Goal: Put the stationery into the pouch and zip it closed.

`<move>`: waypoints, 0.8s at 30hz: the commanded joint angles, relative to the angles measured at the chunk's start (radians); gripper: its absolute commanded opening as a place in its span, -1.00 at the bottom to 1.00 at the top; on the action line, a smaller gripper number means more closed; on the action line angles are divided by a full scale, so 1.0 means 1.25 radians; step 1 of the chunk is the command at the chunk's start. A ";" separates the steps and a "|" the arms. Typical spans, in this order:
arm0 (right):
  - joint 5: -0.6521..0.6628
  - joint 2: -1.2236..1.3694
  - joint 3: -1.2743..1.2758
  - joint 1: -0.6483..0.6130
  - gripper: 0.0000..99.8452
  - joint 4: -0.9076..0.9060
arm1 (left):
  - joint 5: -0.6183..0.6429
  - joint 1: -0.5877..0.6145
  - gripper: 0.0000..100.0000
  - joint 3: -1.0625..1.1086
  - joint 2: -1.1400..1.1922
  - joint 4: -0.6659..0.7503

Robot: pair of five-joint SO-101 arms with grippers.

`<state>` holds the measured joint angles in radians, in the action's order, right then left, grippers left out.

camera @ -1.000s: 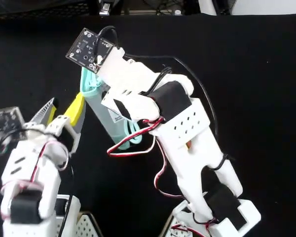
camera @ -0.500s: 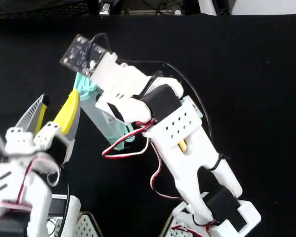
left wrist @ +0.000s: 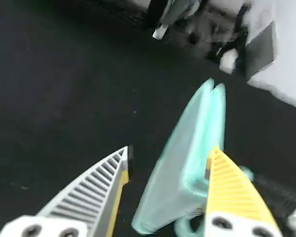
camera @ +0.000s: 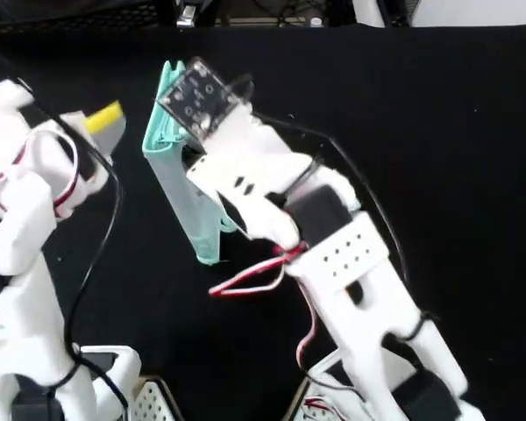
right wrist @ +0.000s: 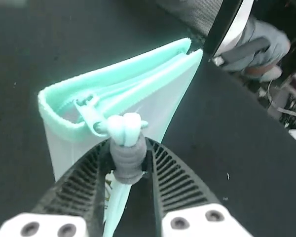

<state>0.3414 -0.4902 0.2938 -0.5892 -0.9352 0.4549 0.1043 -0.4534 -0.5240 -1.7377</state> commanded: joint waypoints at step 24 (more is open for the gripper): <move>-0.005 -0.133 0.217 0.060 -0.98 0.176 | 0.131 -0.139 -0.48 0.307 -0.152 0.076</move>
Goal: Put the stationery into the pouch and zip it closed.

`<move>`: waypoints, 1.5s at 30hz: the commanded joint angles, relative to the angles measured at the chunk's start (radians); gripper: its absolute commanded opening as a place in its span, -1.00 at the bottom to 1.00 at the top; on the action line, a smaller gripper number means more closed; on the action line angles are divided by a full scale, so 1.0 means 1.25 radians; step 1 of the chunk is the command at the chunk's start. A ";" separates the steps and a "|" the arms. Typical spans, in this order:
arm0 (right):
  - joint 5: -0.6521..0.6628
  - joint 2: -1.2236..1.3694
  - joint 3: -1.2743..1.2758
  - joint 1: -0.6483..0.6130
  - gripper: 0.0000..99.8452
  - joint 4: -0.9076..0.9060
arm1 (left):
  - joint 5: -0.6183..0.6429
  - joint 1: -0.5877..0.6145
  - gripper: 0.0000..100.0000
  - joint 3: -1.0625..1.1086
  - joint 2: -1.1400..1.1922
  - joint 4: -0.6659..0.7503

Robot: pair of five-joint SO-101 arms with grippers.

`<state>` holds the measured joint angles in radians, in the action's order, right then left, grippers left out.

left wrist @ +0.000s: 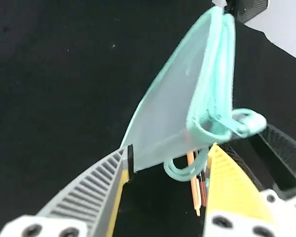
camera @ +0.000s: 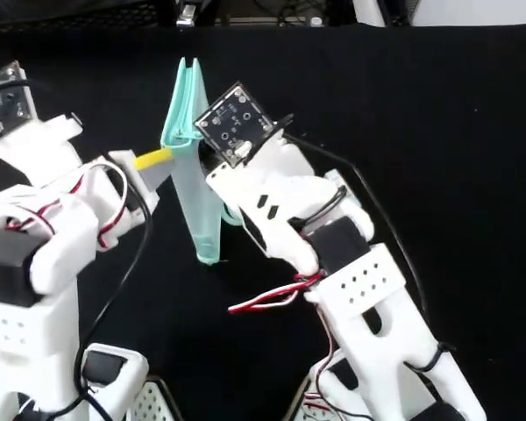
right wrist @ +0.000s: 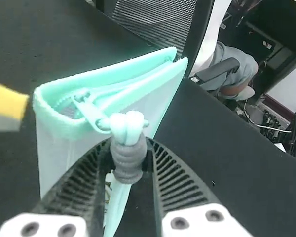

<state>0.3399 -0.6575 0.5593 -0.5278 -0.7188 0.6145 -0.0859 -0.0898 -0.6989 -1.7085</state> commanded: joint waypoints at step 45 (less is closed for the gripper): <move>0.002 -0.117 0.015 0.015 -0.98 0.063 | -0.095 0.013 -0.93 0.168 -0.020 0.339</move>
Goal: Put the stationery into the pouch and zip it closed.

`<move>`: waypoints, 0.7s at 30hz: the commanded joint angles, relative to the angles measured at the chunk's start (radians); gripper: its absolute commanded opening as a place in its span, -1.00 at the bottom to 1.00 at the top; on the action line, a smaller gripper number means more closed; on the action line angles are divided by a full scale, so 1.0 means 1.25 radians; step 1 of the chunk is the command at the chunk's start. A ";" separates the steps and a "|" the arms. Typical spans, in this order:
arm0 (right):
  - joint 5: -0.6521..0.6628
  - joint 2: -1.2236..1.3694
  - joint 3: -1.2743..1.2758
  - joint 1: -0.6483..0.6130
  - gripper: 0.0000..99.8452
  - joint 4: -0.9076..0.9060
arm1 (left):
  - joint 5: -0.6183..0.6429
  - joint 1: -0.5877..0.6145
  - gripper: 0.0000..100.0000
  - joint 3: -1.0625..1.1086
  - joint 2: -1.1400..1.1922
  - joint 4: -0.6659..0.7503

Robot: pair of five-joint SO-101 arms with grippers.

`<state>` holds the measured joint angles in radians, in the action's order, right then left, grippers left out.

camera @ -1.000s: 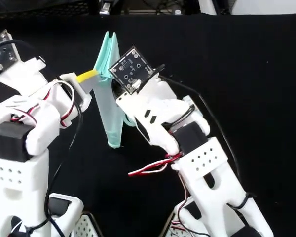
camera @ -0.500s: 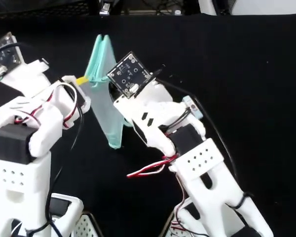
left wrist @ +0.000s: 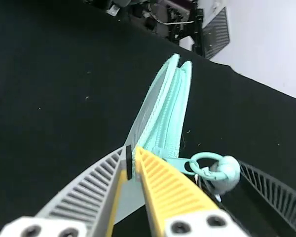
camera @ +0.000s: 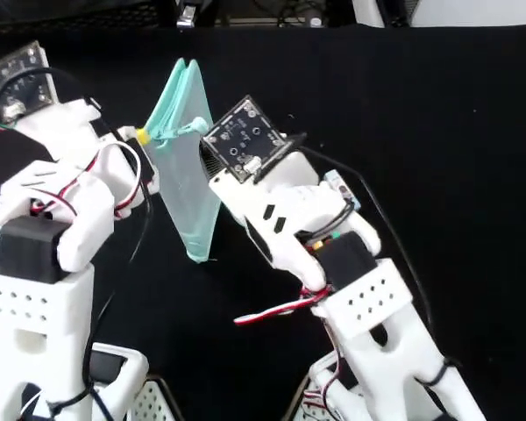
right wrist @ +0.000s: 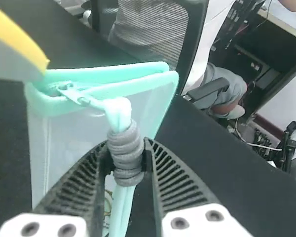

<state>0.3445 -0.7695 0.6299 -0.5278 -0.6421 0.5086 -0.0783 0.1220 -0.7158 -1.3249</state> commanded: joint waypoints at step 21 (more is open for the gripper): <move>0.000 -0.028 -0.007 0.015 -0.98 0.002 | 0.194 -0.024 -0.47 -0.143 -0.001 -0.185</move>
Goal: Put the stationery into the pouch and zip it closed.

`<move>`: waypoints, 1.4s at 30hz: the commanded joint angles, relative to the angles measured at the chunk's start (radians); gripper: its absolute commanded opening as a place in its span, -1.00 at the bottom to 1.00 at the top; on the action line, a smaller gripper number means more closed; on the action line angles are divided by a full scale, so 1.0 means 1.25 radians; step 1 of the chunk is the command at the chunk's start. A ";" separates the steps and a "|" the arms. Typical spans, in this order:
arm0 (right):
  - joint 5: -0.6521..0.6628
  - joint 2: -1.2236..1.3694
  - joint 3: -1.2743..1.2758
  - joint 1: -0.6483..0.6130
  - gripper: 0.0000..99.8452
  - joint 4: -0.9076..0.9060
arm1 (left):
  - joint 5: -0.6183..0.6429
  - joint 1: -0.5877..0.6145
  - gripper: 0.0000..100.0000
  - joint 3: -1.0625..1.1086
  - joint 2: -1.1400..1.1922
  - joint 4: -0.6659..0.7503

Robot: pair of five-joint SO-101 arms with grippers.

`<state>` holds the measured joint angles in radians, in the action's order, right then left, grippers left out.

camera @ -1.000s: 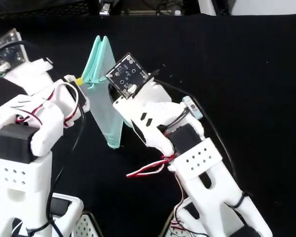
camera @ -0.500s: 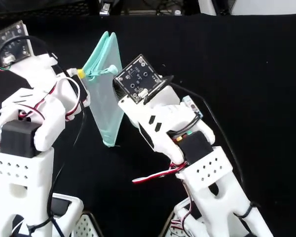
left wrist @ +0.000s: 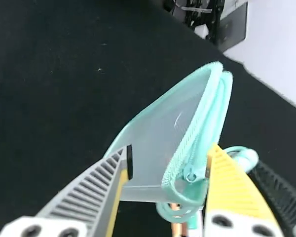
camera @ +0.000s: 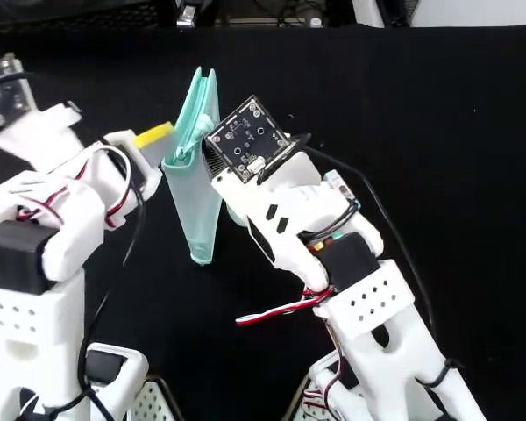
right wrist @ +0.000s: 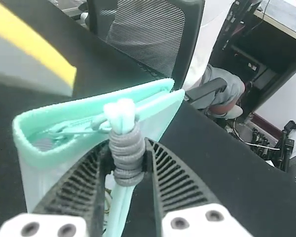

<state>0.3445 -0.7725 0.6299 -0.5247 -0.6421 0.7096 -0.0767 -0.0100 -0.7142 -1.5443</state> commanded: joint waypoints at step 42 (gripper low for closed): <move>-0.007 -0.105 0.090 -0.001 -0.98 0.063 | -0.061 0.044 -0.83 0.231 0.001 0.266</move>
<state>0.3429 -0.8431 0.7572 -0.5155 -0.6022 0.6697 -0.0460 0.2923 -0.7281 -1.2743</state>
